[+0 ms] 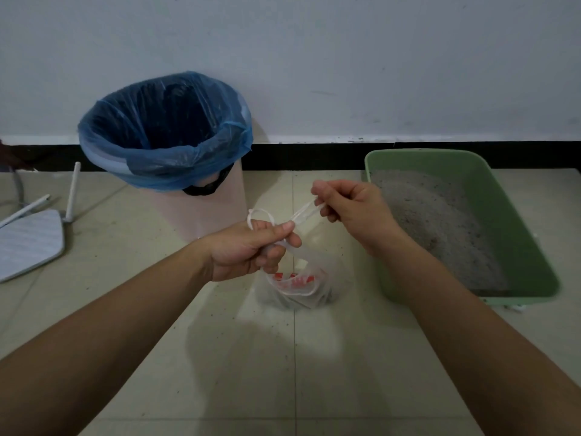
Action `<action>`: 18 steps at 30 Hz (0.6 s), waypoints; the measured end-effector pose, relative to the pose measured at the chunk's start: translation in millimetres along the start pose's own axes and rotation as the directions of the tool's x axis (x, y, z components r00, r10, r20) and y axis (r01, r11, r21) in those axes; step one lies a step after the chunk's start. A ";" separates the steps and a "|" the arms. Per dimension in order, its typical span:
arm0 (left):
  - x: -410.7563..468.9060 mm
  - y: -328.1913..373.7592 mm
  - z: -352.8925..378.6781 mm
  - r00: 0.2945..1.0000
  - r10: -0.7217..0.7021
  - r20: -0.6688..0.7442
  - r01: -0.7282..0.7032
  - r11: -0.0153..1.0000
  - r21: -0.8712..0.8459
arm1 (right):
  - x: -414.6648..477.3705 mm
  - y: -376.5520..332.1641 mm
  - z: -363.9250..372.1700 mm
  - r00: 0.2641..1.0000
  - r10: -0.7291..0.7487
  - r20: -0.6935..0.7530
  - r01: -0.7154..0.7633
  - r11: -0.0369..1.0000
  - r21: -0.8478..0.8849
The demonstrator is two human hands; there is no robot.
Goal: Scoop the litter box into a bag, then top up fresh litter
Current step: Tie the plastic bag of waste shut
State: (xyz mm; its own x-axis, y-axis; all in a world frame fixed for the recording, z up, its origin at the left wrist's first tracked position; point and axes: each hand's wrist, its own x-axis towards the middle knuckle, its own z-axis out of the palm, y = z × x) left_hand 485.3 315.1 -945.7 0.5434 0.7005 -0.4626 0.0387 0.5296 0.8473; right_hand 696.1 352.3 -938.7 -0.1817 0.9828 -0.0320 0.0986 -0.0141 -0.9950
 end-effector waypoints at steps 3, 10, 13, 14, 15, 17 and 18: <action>-0.3 -0.8 -3.3 0.998 0.037 -0.054 -0.042 0.994 -0.099 | -2.5 -1.4 -9.4 0.999 0.026 0.022 -0.026 1.000 0.013; 10.4 -2.8 -8.6 0.941 0.116 -0.318 -0.207 0.941 -0.268 | -14.7 14.4 -20.8 0.906 0.340 0.252 -0.364 0.930 0.051; 10.9 -3.9 -5.6 0.939 0.122 -0.321 -0.217 0.935 -0.280 | -21.2 35.7 -10.0 0.824 0.462 0.328 -0.503 0.863 0.046; 10.3 -4.3 -5.1 0.940 0.121 -0.319 -0.216 0.935 -0.280 | -22.3 42.1 -5.1 0.821 0.472 0.321 -0.512 0.858 0.049; 9.5 -4.3 -5.2 0.941 0.120 -0.317 -0.214 0.936 -0.280 | -22.5 47.7 -0.2 0.834 0.467 0.294 -0.500 0.865 0.042; 6.9 -4.0 -7.1 0.945 0.123 -0.303 -0.211 0.937 -0.278 | -21.2 54.5 8.8 0.887 0.420 0.193 -0.426 0.905 -0.010; 4.8 -3.5 -8.2 0.949 0.125 -0.291 -0.207 0.941 -0.268 | -19.5 56.5 11.4 0.913 0.381 0.144 -0.374 0.924 -0.074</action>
State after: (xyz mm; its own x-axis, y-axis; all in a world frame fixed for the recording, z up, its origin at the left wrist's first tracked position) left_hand 480.9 320.5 -953.0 0.2765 0.8699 -0.4084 -0.3007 0.4819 0.8230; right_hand 694.1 330.2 -995.3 -0.2688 0.8659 -0.4219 0.2318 -0.3670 -0.9009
